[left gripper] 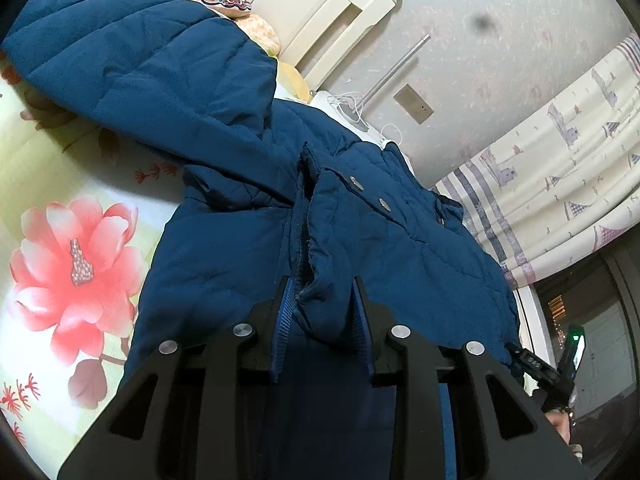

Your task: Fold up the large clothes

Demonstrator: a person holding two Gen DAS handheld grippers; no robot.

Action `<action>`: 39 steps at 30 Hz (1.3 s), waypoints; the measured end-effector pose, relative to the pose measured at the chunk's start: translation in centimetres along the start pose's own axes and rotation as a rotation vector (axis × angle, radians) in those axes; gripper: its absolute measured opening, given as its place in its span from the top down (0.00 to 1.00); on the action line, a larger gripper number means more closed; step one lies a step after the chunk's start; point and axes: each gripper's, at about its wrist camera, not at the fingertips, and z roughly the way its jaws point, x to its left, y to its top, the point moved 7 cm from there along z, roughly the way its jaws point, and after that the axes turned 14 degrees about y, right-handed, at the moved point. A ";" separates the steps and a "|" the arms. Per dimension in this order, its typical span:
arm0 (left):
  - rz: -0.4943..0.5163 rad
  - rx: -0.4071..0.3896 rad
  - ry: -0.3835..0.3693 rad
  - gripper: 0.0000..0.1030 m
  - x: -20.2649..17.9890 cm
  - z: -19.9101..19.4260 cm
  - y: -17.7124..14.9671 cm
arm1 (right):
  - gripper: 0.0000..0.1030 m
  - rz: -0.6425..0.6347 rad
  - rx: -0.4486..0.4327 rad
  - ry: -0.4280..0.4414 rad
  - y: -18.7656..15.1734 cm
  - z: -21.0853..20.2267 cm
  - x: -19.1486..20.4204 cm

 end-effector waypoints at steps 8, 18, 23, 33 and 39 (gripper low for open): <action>0.013 -0.002 0.012 0.71 -0.1 0.0 0.0 | 0.14 0.007 -0.125 0.056 3.9 -2.1 1.1; 0.021 -0.002 0.006 0.65 -0.2 -0.1 0.0 | 0.13 0.115 -0.024 -0.021 6.0 2.6 -0.8; 0.039 -0.008 0.011 0.59 -0.5 -0.3 -0.1 | 0.13 -0.017 -0.098 0.117 7.5 2.4 4.2; 0.073 -0.019 0.020 0.45 -1.5 -0.5 -0.2 | 0.02 -0.133 -0.078 0.262 2.3 -2.0 10.2; 0.152 -0.142 0.214 0.12 -0.5 -4.4 1.8 | 0.03 -0.293 0.082 0.238 -2.9 -0.2 12.6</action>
